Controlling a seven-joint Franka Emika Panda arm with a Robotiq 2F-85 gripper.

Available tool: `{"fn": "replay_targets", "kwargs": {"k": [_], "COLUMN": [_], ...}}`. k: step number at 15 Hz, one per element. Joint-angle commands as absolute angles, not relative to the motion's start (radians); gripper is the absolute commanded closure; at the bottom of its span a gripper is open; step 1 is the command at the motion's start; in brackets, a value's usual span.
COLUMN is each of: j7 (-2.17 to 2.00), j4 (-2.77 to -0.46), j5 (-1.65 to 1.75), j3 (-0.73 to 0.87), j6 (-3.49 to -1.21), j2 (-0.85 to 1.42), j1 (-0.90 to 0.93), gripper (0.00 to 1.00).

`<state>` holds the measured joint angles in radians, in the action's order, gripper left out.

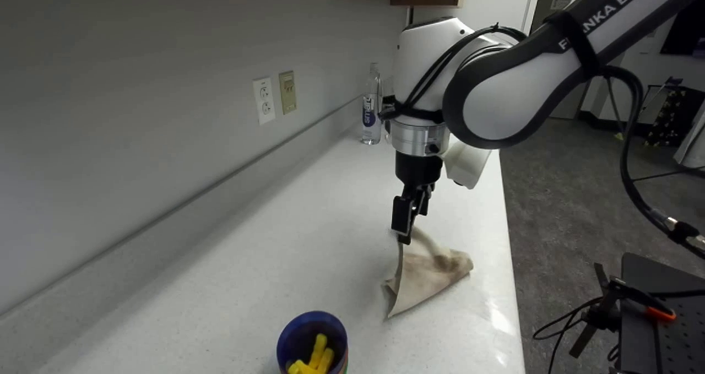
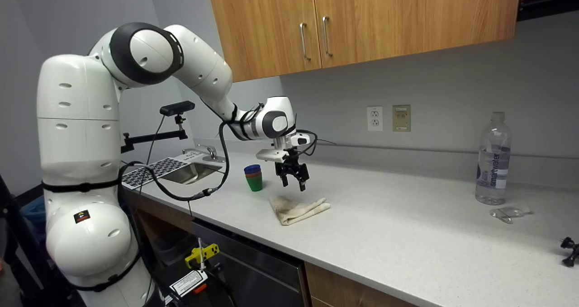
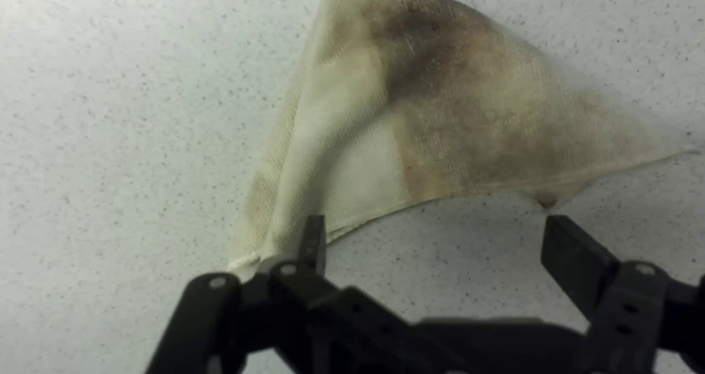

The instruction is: Fold the towel diagonally

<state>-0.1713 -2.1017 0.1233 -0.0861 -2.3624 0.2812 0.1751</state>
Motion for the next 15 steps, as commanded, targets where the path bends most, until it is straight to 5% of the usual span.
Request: {"fn": "replay_targets", "kwargs": {"k": [1,15], "j7": [-0.215,-0.406], "j4": [-2.22,-2.469], "j5": [0.18,0.372], "j3": [-0.08,-0.128], "j6": [-2.39,-2.672], "j2": [0.149,-0.189], "j1": [0.188,0.139], "gripper": [0.0,0.0]}}
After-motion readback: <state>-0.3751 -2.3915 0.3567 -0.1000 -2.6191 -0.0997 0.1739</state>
